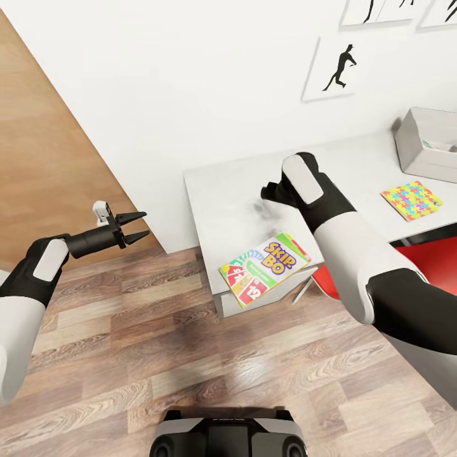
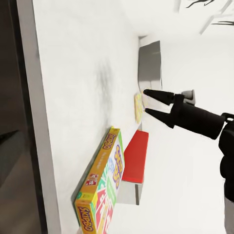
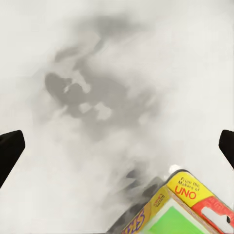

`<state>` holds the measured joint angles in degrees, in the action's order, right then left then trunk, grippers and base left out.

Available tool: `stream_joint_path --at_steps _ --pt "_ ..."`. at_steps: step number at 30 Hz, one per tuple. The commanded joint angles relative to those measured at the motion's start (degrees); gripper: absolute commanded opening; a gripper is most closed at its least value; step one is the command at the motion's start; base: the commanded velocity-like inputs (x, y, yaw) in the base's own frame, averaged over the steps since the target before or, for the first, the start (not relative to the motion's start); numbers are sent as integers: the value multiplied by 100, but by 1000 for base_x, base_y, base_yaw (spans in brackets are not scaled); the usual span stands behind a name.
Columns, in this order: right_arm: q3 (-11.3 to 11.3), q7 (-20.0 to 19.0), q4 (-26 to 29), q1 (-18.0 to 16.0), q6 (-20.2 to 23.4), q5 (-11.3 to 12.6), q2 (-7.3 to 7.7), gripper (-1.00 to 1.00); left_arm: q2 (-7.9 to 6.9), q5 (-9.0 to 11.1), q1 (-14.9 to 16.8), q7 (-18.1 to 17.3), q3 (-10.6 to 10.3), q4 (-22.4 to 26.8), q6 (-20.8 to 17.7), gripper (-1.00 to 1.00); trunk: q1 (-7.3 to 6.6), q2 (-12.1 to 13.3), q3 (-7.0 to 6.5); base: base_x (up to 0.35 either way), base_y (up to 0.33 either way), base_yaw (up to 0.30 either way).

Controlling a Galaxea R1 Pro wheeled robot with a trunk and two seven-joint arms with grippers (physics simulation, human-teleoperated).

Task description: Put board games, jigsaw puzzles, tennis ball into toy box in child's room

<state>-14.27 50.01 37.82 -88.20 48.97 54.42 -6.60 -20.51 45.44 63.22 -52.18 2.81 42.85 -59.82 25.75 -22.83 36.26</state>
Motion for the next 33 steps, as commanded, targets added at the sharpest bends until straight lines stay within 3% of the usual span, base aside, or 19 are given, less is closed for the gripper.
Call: stream_joint_path --at_steps 1,7,13,21,26,33 --pt "-22 63 188 17 18 60 8 100 -1 -22 3 -31 7 0 -18 100 4 -9 8 0 0 0" --pt "-23 76 1239 96 138 65 59 100 -27 -19 -3 -36 8 2 -18 100 4 -9 8 0 0 0" --pt "14 150 2290 197 520 70 98 100 -117 -25 -20 -42 9 0 -18 100 4 -9 8 0 0 0" --pt "458 208 3422 559 881 89 96 100 -219 -32 -59 -90 9 0 -18 100 4 -9 8 0 0 0" --pt "626 216 3899 858 967 137 99 100 -241 -34 -148 -143 9 -1 -18 100 4 -9 8 0 0 0" --pt "758 198 4158 1300 1000 262 104 100 -249 -49 -364 -184 9 -3 -16 100 4 -9 8 0 0 0"
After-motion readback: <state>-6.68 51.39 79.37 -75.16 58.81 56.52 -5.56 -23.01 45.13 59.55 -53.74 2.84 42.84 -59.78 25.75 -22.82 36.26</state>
